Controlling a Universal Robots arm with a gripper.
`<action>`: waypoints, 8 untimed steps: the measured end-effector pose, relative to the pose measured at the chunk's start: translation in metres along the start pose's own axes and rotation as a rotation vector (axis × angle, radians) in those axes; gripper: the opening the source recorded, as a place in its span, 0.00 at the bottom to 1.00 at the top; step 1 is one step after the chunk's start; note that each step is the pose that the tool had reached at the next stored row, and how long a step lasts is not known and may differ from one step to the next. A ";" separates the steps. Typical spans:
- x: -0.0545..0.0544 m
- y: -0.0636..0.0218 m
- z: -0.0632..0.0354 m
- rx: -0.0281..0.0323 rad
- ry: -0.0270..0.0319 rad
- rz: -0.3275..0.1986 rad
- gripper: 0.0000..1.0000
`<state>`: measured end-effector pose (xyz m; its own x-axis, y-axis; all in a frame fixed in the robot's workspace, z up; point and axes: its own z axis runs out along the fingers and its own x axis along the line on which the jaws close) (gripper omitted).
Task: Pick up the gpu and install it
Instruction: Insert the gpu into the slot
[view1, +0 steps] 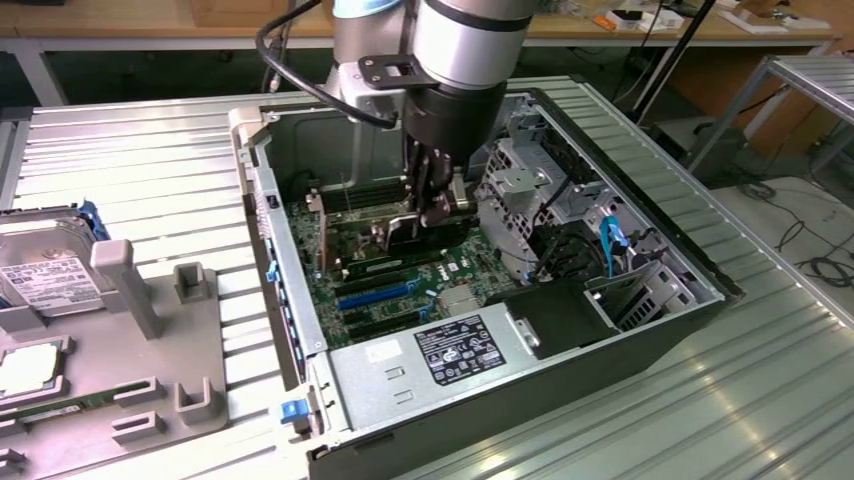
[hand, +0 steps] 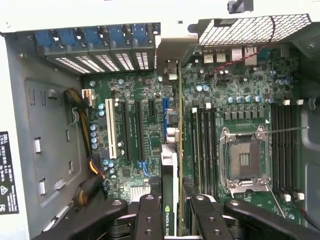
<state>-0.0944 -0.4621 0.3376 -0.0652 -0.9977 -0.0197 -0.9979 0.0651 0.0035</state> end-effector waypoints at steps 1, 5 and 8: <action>0.000 0.0016 0.0025 0.0005 0.0000 0.000 0.27; 0.001 0.0068 0.0133 0.0029 -0.0003 0.000 0.27; 0.001 0.0106 0.0228 0.0045 -0.0003 0.000 0.27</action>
<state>-0.1050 -0.4621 0.3149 -0.0650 -0.9977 -0.0200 -0.9979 0.0650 -0.0010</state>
